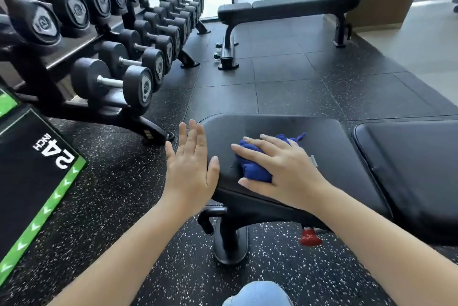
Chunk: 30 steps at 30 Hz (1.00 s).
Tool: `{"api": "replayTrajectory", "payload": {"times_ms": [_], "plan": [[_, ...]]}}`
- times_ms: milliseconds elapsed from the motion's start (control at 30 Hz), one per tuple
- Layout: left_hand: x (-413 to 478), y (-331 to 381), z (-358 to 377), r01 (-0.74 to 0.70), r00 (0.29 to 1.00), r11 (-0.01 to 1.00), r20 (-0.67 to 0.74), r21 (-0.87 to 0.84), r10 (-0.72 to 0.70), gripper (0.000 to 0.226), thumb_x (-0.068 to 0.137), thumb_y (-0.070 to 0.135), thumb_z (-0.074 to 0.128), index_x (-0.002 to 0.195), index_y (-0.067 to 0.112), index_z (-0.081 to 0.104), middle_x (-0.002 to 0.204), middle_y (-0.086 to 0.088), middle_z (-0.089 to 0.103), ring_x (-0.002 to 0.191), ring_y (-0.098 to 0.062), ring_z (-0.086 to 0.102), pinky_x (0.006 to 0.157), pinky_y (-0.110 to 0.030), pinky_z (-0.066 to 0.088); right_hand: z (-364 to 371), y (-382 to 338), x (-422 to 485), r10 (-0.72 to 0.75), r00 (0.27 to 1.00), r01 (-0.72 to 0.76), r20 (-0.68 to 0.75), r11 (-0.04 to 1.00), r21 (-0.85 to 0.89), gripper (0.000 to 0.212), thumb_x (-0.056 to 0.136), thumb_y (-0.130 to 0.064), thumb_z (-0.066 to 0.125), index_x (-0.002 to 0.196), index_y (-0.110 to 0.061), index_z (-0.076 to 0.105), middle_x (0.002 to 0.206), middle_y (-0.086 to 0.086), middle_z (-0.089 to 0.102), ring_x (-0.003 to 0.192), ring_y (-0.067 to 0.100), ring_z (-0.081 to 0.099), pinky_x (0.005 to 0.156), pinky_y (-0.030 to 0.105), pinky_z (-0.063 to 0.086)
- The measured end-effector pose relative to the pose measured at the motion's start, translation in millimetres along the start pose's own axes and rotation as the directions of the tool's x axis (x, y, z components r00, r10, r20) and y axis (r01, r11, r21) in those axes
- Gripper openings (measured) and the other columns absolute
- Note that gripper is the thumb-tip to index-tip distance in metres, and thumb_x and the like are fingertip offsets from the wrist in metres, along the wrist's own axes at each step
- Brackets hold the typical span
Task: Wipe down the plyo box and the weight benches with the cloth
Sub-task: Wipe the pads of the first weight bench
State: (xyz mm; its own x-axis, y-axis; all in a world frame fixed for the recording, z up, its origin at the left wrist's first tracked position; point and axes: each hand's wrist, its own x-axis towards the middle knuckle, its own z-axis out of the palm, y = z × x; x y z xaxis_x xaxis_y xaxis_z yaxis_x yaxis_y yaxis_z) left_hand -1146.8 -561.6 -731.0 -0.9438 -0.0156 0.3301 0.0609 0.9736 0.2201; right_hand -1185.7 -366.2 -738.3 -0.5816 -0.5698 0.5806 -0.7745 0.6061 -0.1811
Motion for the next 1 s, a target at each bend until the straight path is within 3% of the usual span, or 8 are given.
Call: {"api": "replayTrajectory", "payload": {"times_ms": [100,200,300,467,633,767,833,1000], "plan": [[-0.2,-2.6,4.0,0.018,0.999,0.999,-0.042,-0.037,-0.02,0.073,0.079,0.044,0.007,0.142,0.01,-0.004,0.153,-0.007,-0.001,0.138,-0.016,-0.013,0.109,-0.044,-0.007,13.6,14.4,40.4,0.052,0.996,-0.056,0.077,0.997,0.049,0.06,0.077,-0.064,0.043,0.125,-0.032,0.059,0.122,0.001,0.064,0.111,0.031,0.06,0.083,0.054,0.048],[1.7,-2.4,4.9,0.053,0.996,0.998,-0.065,-0.029,-0.055,0.066,0.076,0.043,0.004,0.134,0.018,-0.018,0.15,-0.002,-0.008,0.137,-0.014,-0.016,0.109,-0.043,-0.01,23.6,33.7,90.7,0.132,0.968,-0.137,0.211,0.991,0.009,0.057,0.083,-0.064,0.046,0.135,-0.041,0.045,0.135,-0.007,0.052,0.124,0.022,0.048,0.096,0.046,0.042],[2.2,-0.4,3.8,0.094,0.994,0.995,-0.066,0.03,-0.092,0.07,0.074,0.043,0.0,0.136,0.013,-0.016,0.154,-0.005,-0.006,0.137,-0.012,-0.018,0.109,-0.044,-0.012,34.1,45.3,107.1,0.11,0.954,-0.108,0.281,0.994,-0.024,0.056,0.086,-0.06,0.047,0.139,-0.044,0.036,0.138,-0.009,0.047,0.125,0.023,0.045,0.1,0.041,0.038],[-0.9,7.6,1.3,0.177,0.984,0.973,-0.053,0.147,-0.171,0.084,0.071,0.044,-0.007,0.146,0.007,-0.005,0.156,-0.007,-0.005,0.141,-0.017,-0.014,0.108,-0.049,-0.013,10.9,28.2,47.4,-0.174,0.979,0.16,0.104,0.979,0.127,0.062,0.082,-0.067,0.038,0.131,-0.032,0.052,0.128,-0.001,0.059,0.114,0.026,0.057,0.089,0.046,0.047],[-4.6,13.5,-4.8,0.191,0.982,0.97,-0.041,0.153,-0.187,0.086,0.071,0.045,-0.008,0.147,0.005,-0.002,0.156,-0.009,-0.004,0.141,-0.019,-0.014,0.108,-0.049,-0.014,-5.1,4.8,-5.1,-0.297,0.955,0.296,0.01,0.954,0.052,0.059,0.083,-0.065,0.042,0.13,-0.031,0.053,0.13,0.001,0.059,0.114,0.031,0.058,0.085,0.048,0.049],[-3.5,3.7,-4.6,0.174,0.983,0.976,0.026,0.132,-0.179,0.079,0.079,0.047,0.001,0.147,0.006,-0.002,0.156,-0.006,-0.002,0.141,-0.015,-0.013,0.109,-0.044,-0.015,8.3,4.5,25.9,-0.246,0.968,0.239,0.054,0.964,0.114,0.06,0.083,-0.069,0.037,0.126,-0.032,0.057,0.124,-0.001,0.062,0.11,0.028,0.061,0.08,0.049,0.051],[-6.1,-13.5,-10.0,0.14,0.987,0.986,0.071,0.094,-0.147,0.083,0.079,0.058,0.003,0.148,0.012,-0.001,0.156,0.001,0.002,0.14,-0.008,-0.013,0.109,-0.041,-0.015,18.2,1.7,55.1,-0.166,0.98,0.154,0.107,0.981,0.117,0.061,0.079,-0.068,0.04,0.128,-0.034,0.055,0.128,-0.003,0.06,0.116,0.025,0.057,0.086,0.046,0.049],[-25.8,-42.9,-20.4,0.053,0.986,0.986,0.147,0.156,-0.076,0.092,0.063,0.079,-0.015,0.14,0.029,-0.014,0.146,0.023,-0.009,0.132,0.002,-0.023,0.109,-0.042,-0.015,43.9,-0.4,124.2,0.036,0.958,-0.033,0.283,0.999,-0.014,0.057,0.085,-0.064,0.047,0.138,-0.047,0.034,0.142,-0.012,0.042,0.132,0.017,0.036,0.101,0.034,0.034]]}}
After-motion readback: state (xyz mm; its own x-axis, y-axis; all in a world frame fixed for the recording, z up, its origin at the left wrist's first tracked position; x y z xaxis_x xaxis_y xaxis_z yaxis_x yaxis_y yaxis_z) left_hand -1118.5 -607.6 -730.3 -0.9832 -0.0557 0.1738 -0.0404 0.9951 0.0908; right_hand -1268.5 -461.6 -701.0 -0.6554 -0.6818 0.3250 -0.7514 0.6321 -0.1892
